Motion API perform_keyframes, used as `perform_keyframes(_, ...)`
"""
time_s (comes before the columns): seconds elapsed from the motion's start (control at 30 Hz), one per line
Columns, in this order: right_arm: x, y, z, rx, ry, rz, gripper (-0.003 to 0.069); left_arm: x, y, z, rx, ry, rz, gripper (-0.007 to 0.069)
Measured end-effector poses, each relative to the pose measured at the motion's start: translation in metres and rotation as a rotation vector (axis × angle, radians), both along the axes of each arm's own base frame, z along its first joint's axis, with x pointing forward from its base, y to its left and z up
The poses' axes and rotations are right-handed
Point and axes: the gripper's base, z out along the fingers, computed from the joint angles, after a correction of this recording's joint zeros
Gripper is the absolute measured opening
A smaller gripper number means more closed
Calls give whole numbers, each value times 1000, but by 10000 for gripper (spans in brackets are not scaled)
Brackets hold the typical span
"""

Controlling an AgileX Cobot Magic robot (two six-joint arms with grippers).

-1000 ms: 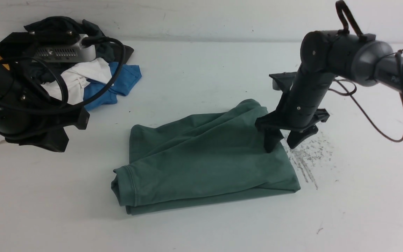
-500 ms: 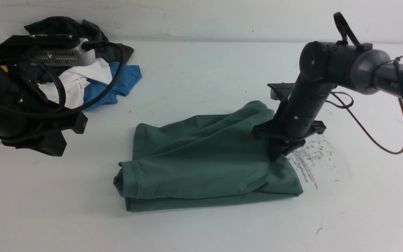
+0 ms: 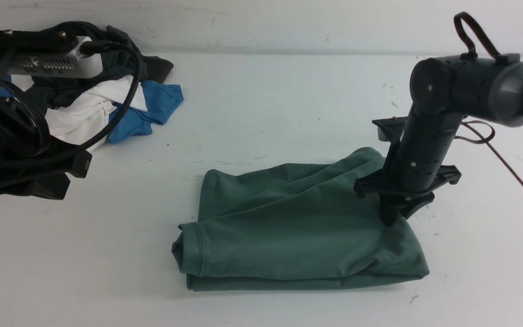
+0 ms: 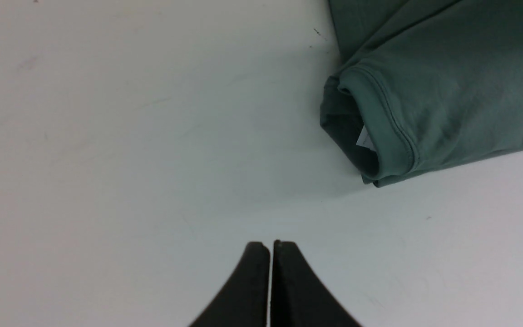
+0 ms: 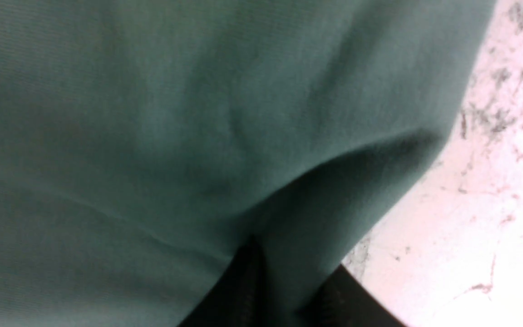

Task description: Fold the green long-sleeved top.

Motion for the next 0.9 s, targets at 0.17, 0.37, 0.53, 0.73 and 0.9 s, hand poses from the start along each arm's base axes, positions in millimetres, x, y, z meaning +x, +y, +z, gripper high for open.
perform_keyframes(0.17, -9, -2, 35, 29, -74, -26, 441, -13, 2, 8, -3, -24, -5, -4)
perform_keyframes(0.37, -63, -22, 123, 61, -274, -19, 517, -33, 5, 23, -12, -85, -7, -4)
perform_keyframes(0.53, -137, -51, 188, 61, -481, -33, 425, -56, 9, 38, -24, -160, -8, -4)
perform_keyframes(0.73, -222, -83, 228, 142, -931, -69, 190, -80, 13, 54, -42, -267, -5, -4)
perform_keyframes(0.9, -300, -106, 216, 265, -1319, -73, 15, -87, 14, 59, -52, -307, -4, -4)
